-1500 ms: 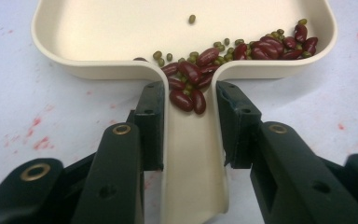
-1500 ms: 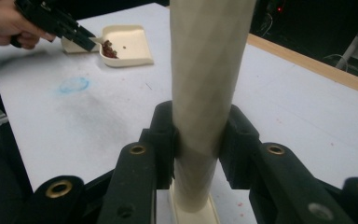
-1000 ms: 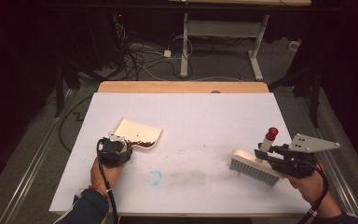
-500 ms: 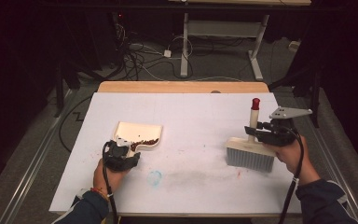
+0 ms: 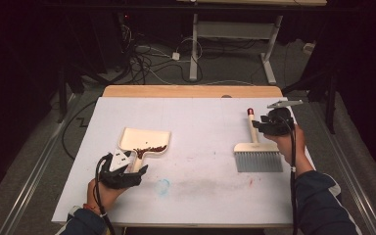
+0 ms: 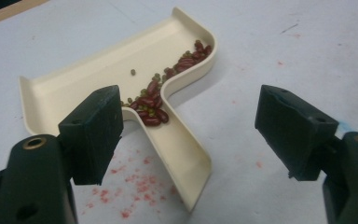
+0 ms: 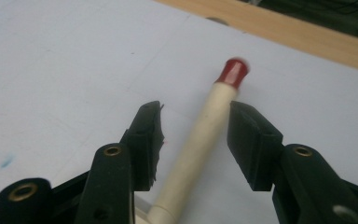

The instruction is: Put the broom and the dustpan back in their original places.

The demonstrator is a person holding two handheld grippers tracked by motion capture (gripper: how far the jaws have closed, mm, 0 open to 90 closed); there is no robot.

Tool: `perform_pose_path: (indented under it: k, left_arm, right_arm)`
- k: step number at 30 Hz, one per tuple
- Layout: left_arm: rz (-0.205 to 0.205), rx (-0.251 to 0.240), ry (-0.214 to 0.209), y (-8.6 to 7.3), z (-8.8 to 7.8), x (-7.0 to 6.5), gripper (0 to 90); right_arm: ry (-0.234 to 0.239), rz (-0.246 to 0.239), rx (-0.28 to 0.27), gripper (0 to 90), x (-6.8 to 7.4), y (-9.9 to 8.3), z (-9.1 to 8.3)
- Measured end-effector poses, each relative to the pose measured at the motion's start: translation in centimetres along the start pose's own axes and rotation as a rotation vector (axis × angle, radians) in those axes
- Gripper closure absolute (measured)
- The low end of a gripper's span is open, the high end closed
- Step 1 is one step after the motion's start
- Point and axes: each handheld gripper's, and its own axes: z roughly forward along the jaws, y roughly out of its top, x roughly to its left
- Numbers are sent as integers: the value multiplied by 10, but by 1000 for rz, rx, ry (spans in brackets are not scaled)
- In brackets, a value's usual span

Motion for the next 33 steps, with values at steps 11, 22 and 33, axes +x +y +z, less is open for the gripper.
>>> perform_pose_path:
  k: [11,22,33]
  left_arm:
    - [-14,-7,-4,-7,-6,-2,229]
    - [14,5,-25,-9,2,-6,218]
    - [33,1,-24,-9,3,-8,212]
  right_arm:
    - [-21,-20,-96,515,11,-9,-2]
    - [-49,-50,-154,402,21,-9,-5]
    - [-24,-54,-217,241,26,-9,-15]
